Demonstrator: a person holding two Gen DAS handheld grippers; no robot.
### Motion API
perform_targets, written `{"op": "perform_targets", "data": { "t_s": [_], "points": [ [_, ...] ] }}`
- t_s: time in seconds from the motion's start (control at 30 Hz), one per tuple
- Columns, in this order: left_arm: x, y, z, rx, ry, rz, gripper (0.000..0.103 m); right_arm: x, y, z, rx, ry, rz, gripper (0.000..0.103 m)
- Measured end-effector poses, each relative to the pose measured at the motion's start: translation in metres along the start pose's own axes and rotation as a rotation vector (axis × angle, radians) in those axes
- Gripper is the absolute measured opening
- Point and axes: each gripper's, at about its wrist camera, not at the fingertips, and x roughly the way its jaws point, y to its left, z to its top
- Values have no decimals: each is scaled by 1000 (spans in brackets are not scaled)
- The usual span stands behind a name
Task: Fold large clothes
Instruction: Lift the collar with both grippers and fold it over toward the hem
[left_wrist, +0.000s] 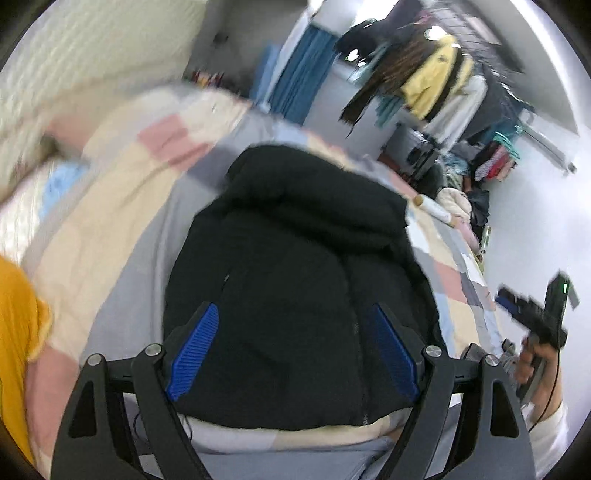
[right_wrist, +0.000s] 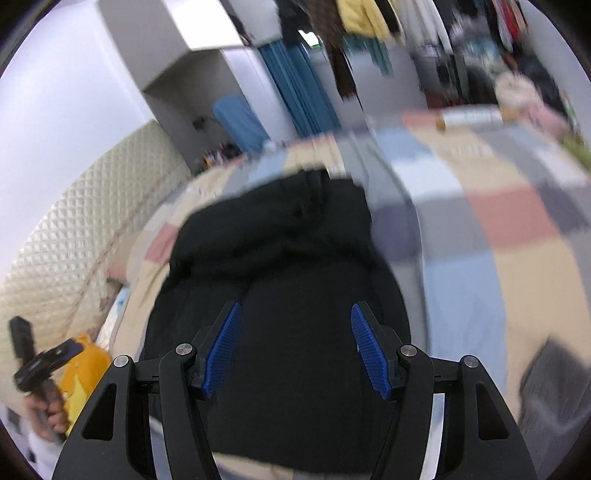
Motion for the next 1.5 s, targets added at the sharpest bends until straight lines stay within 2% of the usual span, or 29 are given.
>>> {"op": "perform_targets", "data": {
  "t_s": [0.27, 0.37, 0.43, 0.7, 0.83, 0.9, 1.0, 1.07, 1.17, 1.33, 1.43, 1.5],
  "points": [
    [55, 75, -11, -180, 177, -11, 84, 42, -57, -46, 198, 219, 14, 60],
    [73, 88, -15, -224, 249, -25, 84, 54, -74, -48, 273, 277, 16, 60],
    [84, 92, -19, -245, 295, -28, 84, 62, -77, -48, 259, 321, -25, 65],
    [117, 108, -26, -310, 439, 47, 85, 101, -102, -65, 312, 504, -94, 70],
    [124, 117, -27, -342, 464, 112, 85, 118, -116, -68, 361, 556, -106, 75],
    [130, 121, -30, -366, 490, 97, 85, 127, -118, -72, 364, 590, -104, 75],
    [142, 130, -33, -400, 518, 116, 85, 135, -115, -79, 362, 635, -90, 75],
    [148, 131, -36, -412, 535, 103, 85, 140, -112, -81, 352, 649, -68, 75],
    [152, 123, -37, -379, 549, 56, 82, 145, -99, -81, 312, 673, 4, 77],
    [139, 110, -35, -326, 492, -80, 72, 142, -95, -81, 316, 634, 104, 77],
    [142, 113, -37, -347, 507, -56, 69, 149, -102, -87, 345, 640, 67, 77],
    [150, 115, -41, -358, 550, -16, 67, 153, -106, -92, 351, 669, 22, 77]
  ]
}}
